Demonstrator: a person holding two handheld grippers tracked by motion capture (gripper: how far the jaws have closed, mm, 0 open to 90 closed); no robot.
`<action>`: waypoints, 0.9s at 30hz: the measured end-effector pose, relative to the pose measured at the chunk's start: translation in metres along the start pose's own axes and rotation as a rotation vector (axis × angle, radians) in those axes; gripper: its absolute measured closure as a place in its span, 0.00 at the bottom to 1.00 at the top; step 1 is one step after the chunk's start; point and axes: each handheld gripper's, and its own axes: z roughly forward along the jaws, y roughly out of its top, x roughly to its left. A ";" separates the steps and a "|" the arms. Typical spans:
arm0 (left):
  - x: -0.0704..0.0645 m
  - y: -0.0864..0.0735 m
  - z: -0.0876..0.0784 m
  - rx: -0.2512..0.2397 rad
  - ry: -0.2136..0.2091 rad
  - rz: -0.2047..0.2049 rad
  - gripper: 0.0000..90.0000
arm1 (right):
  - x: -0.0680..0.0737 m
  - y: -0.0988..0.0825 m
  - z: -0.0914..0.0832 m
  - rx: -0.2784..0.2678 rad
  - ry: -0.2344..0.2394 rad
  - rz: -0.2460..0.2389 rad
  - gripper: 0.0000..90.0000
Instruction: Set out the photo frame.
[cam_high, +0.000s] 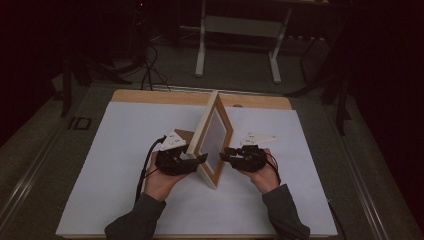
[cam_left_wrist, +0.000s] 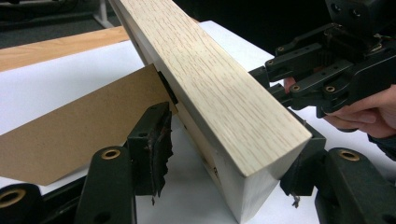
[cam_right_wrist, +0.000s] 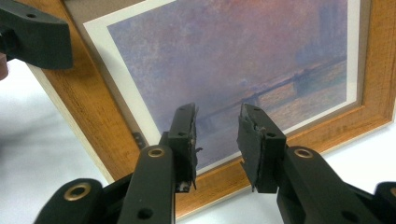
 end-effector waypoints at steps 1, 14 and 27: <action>0.000 0.000 0.000 0.000 0.001 0.000 0.48 | 0.000 0.000 0.000 0.001 0.000 0.000 0.74; -0.005 -0.001 0.007 -0.004 0.043 0.005 0.50 | 0.000 -0.001 0.001 0.007 0.000 -0.006 0.74; -0.009 0.000 0.005 -0.008 0.061 0.031 0.59 | -0.001 -0.001 0.000 0.005 -0.005 -0.006 0.74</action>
